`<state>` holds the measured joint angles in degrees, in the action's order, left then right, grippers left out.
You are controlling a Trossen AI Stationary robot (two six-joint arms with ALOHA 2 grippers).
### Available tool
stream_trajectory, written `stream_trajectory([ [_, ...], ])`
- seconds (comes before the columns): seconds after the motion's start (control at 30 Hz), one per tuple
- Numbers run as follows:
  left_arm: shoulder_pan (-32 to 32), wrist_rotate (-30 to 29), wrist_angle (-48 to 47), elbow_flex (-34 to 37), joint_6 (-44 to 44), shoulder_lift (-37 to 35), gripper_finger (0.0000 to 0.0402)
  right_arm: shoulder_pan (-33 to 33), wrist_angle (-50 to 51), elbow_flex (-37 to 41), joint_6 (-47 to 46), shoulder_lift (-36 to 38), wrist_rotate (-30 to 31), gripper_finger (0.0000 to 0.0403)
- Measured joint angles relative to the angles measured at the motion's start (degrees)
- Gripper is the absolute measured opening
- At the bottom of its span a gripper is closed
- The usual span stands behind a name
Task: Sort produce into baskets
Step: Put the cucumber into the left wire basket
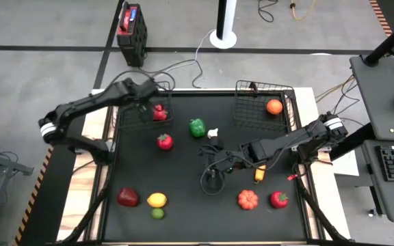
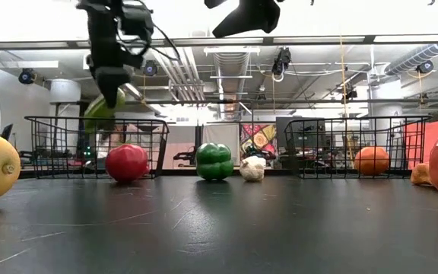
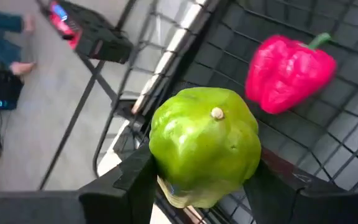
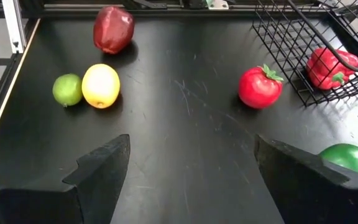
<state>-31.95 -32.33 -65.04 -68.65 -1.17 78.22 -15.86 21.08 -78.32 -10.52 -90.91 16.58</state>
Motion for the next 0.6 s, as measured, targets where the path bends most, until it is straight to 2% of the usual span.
stream_trajectory([
  [0.23,-1.0,8.7,-1.1,-2.4,-15.1,7.4,0.0183,0.0,0.3,0.0,0.0,0.0,0.0,0.0334],
  [0.4,-2.1,9.3,-0.7,-3.1,-22.2,9.3,0.0184,0.0,1.7,0.0,-0.6,0.0,0.0,0.0334],
  [0.6,-5.5,9.3,-0.6,-3.0,-23.0,10.1,0.0185,0.0,2.2,0.0,-0.8,0.0,0.0,0.0334],
])
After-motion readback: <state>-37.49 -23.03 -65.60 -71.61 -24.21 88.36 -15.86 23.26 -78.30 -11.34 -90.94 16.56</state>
